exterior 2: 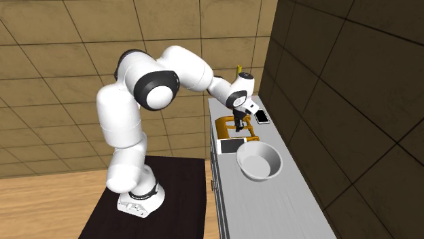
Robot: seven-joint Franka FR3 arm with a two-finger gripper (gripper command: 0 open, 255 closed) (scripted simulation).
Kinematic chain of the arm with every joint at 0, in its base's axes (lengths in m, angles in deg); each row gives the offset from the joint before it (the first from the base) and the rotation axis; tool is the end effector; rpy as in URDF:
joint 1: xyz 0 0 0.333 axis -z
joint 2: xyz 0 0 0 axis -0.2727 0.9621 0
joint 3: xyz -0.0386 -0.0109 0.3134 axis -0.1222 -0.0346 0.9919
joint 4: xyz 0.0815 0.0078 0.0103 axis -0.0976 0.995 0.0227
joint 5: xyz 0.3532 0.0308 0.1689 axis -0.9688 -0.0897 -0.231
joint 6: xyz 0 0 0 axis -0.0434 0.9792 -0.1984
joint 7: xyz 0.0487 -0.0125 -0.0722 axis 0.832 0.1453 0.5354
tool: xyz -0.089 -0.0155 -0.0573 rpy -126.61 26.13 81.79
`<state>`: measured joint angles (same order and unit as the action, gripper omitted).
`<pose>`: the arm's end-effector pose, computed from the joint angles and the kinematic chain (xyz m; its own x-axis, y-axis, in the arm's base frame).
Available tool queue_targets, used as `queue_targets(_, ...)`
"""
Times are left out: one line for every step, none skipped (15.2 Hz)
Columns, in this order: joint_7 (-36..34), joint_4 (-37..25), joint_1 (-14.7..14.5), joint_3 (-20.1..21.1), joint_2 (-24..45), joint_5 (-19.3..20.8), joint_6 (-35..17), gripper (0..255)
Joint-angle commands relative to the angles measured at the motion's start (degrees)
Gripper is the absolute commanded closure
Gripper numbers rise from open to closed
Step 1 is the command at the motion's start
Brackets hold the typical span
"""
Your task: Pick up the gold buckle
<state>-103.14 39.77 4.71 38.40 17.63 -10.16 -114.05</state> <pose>0.4358 0.3504 0.3261 0.9853 0.1707 -0.0102 0.1700 -0.9843 -0.0485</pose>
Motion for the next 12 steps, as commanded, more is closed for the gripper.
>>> queue_targets(0.34, -0.38, 0.14, 0.12, -0.73, -0.49, 1.02, 255)
queue_targets(0.54, -0.64, 0.22, 0.21, -1.24, -0.82, 1.73, 255)
queue_targets(0.74, -0.91, 0.30, 0.28, -1.74, -1.14, 2.43, 255)
queue_targets(0.93, -1.19, 0.37, 0.35, -2.23, -1.45, 3.15, 255)
queue_targets(1.11, -1.48, 0.44, 0.40, -2.70, -1.75, 3.86, 255)
queue_targets(1.29, -1.79, 0.50, 0.45, -3.17, -2.04, 4.58, 255)
queue_targets(1.46, -2.11, 0.56, 0.50, -3.62, -2.31, 5.30, 255)
queue_targets(1.62, -2.44, 0.61, 0.54, -4.06, -2.58, 6.02, 255)
queue_targets(1.77, -2.79, 0.67, 0.57, -4.49, -2.84, 6.74, 255)
queue_targets(1.92, -3.15, 0.72, 0.60, -4.91, -3.08, 7.47, 255)
queue_targets(2.06, -3.52, 0.76, 0.62, -5.31, -3.32, 8.20, 255)
queue_targets(2.20, -3.90, 0.80, 0.63, -5.71, -3.54, 8.93, 255)
